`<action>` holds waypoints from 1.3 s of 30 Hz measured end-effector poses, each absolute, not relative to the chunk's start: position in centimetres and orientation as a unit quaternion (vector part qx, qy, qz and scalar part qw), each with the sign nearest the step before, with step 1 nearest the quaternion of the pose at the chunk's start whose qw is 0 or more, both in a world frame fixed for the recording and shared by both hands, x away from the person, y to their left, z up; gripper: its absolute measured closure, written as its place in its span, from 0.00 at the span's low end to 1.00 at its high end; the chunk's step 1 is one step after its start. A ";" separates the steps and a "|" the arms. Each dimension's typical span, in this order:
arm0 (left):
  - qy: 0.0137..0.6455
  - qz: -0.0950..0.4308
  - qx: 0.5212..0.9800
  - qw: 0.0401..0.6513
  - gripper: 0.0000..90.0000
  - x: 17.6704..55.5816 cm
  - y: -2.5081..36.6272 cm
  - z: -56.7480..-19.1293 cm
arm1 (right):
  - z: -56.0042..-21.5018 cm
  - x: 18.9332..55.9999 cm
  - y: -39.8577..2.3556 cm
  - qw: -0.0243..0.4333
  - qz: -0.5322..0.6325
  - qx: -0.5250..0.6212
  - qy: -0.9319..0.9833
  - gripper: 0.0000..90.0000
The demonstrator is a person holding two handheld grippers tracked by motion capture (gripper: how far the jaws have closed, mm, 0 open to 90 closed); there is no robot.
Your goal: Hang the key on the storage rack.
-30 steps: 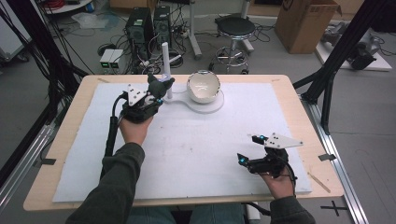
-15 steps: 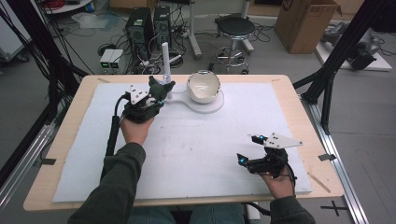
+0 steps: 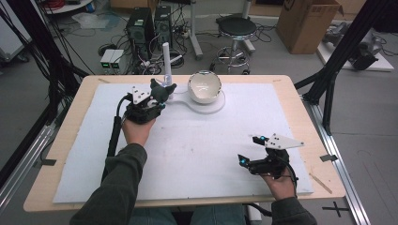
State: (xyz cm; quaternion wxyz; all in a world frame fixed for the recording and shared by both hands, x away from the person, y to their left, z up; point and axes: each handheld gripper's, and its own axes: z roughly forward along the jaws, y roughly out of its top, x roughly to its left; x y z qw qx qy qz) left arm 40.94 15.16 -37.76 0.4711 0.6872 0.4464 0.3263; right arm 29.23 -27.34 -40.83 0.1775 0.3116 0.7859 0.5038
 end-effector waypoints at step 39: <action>0.447 0.311 0.693 0.473 0.46 41.0 15.5 -37.8 | -40.7 29.2 -27.6 0.180 0.508 0.314 0.782 0.10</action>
